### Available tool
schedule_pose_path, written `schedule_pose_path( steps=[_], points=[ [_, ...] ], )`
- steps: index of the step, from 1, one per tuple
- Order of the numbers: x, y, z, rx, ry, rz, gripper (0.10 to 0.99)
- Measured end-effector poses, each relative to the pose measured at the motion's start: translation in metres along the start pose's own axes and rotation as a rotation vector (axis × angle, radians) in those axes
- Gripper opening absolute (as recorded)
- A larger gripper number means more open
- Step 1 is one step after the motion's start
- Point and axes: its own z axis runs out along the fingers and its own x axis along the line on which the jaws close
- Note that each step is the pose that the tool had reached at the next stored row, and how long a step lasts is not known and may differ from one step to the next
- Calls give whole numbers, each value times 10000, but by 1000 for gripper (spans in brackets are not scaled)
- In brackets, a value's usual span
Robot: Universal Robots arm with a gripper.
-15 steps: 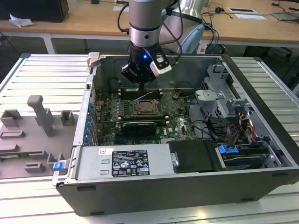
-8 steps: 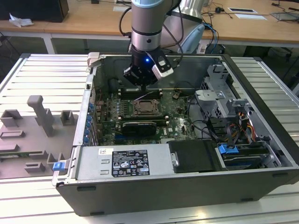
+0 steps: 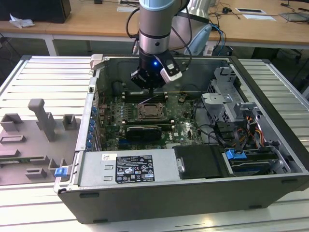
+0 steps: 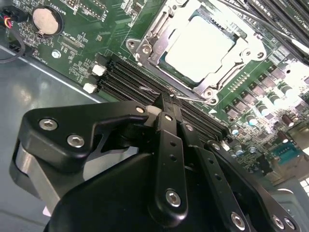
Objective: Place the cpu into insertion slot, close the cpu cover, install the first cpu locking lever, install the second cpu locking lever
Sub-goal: 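Install the first cpu locking lever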
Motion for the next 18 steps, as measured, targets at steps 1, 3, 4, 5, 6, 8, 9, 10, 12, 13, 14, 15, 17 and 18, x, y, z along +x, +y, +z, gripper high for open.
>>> schedule_pose_path(
  steps=[1, 3, 4, 5, 6, 8, 9, 10, 12, 13, 14, 15, 17, 18],
  points=[
    [-6, -1, 5, 0, -6, 3, 106],
    [-15, -3, 14, 1, -7, 5, 106],
    [-24, -4, 21, 0, -8, 6, 106],
    [-44, -7, 37, -1, -7, 5, 106],
    [-56, -9, 46, -3, -7, 5, 106],
    [-72, -10, 67, -20, -10, 5, 106],
    [-74, -10, 75, -26, -11, 6, 106],
    [-75, -9, 89, -38, -12, 7, 106],
    [-81, -9, 112, -59, -12, 4, 106],
    [-86, -10, 122, -65, -13, 5, 106],
    [-91, -11, 130, -68, -13, 6, 106],
    [-98, -12, 142, -72, -14, 6, 106],
    [-107, -14, 160, -76, -14, 6, 106],
    [-117, -16, 175, -77, -14, 6, 106]
  ],
)
